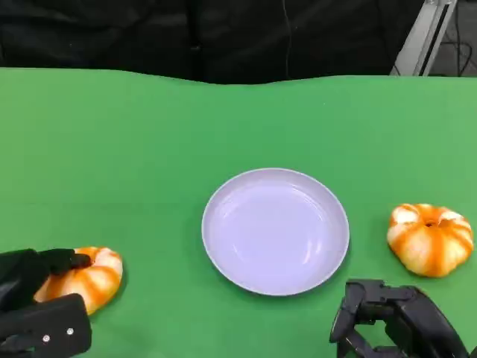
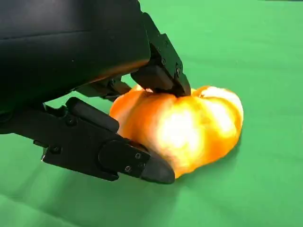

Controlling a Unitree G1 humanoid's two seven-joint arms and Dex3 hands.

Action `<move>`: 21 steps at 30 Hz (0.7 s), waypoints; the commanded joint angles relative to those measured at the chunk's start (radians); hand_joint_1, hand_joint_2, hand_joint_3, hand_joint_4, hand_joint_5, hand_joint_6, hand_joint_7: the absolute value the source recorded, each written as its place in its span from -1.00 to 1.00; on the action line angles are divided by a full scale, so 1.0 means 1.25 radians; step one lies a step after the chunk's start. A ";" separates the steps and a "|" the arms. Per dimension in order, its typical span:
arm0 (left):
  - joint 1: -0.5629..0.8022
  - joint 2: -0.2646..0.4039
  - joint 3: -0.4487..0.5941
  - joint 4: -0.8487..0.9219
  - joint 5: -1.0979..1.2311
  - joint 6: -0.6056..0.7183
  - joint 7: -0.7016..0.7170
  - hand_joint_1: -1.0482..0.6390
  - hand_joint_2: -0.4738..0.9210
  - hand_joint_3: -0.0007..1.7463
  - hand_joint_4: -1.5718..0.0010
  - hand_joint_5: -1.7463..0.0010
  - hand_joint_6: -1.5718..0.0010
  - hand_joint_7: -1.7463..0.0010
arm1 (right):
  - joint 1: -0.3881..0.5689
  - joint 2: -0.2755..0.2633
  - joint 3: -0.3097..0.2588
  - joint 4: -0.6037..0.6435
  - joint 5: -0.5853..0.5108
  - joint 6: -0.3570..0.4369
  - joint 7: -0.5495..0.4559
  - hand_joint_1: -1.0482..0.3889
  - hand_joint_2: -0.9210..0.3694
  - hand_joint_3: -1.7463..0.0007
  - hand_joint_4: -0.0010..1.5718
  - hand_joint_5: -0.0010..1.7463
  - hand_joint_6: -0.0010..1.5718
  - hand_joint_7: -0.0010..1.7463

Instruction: Grasp the bread from the table and place it into the plate.

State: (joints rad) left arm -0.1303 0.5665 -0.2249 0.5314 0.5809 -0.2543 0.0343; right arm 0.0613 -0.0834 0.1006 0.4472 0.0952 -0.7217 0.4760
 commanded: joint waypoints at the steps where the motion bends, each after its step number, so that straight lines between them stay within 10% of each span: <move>1: 0.018 0.004 -0.007 0.005 0.006 0.023 -0.001 -0.02 0.80 -1.00 -0.11 0.81 -0.21 0.93 | 0.006 -0.008 -0.003 -0.007 0.009 -0.003 0.000 0.34 -0.53 -0.11 0.09 0.67 0.09 0.38; 3: 0.018 -0.006 -0.003 0.017 0.001 0.009 0.025 -0.02 0.80 -1.00 -0.11 0.81 -0.21 0.93 | 0.007 -0.007 -0.003 -0.007 0.010 -0.003 0.001 0.34 -0.53 -0.11 0.09 0.67 0.09 0.38; 4: 0.018 -0.014 0.000 0.028 -0.003 -0.002 0.046 0.08 0.83 -1.00 0.14 -0.11 -0.03 0.22 | 0.007 -0.006 -0.003 -0.007 0.012 -0.003 0.002 0.34 -0.53 -0.11 0.09 0.67 0.09 0.38; 7: 0.015 -0.031 0.002 0.051 -0.013 -0.015 0.077 0.15 0.86 -0.99 0.38 -0.87 0.31 -0.65 | 0.009 -0.006 -0.002 -0.009 0.016 -0.001 0.005 0.34 -0.54 -0.11 0.08 0.69 0.09 0.38; 21: 0.005 -0.047 -0.004 0.089 -0.020 -0.041 0.130 0.14 0.86 -1.00 0.30 -1.00 0.39 -0.99 | 0.009 -0.006 -0.003 -0.009 0.010 -0.004 0.001 0.34 -0.53 -0.12 0.08 0.68 0.09 0.39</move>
State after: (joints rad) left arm -0.1305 0.5075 -0.2247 0.6187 0.5523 -0.3148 0.1954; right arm 0.0669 -0.0834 0.1008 0.4459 0.1011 -0.7216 0.4814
